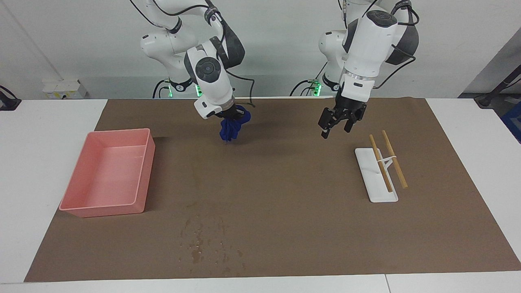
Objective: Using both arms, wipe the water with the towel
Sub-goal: 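Carry the towel to the water with the right gripper while the left retracts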
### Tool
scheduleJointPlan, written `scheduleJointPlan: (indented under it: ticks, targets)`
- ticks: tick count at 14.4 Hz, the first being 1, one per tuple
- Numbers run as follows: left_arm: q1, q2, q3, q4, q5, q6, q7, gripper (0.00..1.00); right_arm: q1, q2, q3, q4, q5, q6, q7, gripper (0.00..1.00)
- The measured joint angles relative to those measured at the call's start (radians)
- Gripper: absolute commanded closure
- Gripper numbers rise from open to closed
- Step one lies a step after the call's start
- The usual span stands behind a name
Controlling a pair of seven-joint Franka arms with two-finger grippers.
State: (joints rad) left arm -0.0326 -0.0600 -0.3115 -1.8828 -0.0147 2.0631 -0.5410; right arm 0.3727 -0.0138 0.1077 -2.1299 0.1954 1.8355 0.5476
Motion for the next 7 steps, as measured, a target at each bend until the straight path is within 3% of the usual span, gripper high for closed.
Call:
scheduleJointPlan:
  ticks: [4, 7]
  targets:
    - [0.076, 0.018, 0.005, 0.082, 0.056, -0.163, 0.355, 0.0, -0.042, -0.045, 0.0, -0.063, -0.163, -0.071, -0.209, 1.0]
    - [0.131, 0.027, 0.008, 0.141, 0.056, -0.297, 0.442, 0.0, -0.069, -0.058, 0.0, -0.072, -0.261, -0.087, -0.319, 1.0]
